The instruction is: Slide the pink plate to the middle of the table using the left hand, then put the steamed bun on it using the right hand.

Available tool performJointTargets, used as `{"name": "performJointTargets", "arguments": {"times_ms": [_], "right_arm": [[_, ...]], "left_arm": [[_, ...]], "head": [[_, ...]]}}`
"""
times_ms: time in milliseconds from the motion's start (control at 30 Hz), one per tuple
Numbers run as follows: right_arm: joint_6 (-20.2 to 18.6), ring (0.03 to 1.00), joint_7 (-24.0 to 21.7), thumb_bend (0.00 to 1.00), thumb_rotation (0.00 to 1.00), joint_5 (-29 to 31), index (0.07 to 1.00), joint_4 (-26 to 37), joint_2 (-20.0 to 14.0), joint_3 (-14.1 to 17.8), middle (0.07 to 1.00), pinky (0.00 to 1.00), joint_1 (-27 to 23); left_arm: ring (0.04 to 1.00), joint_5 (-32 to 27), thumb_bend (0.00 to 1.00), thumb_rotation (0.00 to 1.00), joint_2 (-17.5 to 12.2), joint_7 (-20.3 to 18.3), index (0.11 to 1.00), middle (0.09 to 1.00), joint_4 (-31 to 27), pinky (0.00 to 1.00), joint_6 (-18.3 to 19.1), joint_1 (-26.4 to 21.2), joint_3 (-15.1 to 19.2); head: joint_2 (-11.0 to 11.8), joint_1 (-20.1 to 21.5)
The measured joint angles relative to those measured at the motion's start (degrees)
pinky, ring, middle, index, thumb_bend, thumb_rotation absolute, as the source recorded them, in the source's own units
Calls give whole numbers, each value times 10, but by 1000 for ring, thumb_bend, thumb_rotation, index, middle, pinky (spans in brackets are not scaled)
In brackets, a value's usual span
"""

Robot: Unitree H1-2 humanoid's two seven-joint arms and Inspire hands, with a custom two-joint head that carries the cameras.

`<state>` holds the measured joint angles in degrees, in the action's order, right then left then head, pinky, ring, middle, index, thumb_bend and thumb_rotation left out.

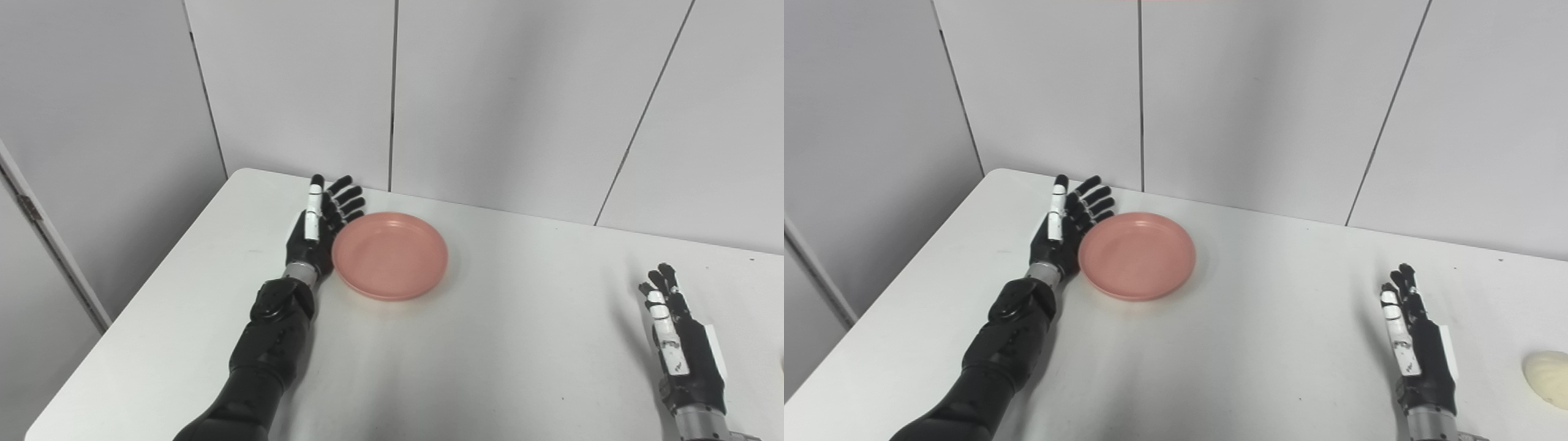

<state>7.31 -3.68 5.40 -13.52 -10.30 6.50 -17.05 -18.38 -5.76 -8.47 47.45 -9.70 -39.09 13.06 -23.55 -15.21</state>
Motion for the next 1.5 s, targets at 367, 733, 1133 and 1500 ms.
{"name": "performJointTargets", "arguments": {"times_ms": [367,733,1133,1500], "right_arm": [[9,906,5,485,791,-13,956,-20,0,-1,938,1000,-13],[13,855,30,543,777,-43,915,-17,21,-8,900,960,-17],[9,871,44,575,785,-59,924,-9,41,-22,904,956,-16],[-3,882,50,614,795,-64,920,-7,55,-28,912,942,-18]], "left_arm": [[827,26,666,1000,49,14,793,804,-103,846,40,52,-46],[863,50,659,994,69,20,838,842,-187,856,76,101,-81],[910,59,629,966,77,1,897,904,-228,895,72,139,-104],[947,77,620,999,76,-2,930,938,-242,954,74,150,-129]], "head": [[-22,66],[-51,157],[-72,222],[-85,280]]}}
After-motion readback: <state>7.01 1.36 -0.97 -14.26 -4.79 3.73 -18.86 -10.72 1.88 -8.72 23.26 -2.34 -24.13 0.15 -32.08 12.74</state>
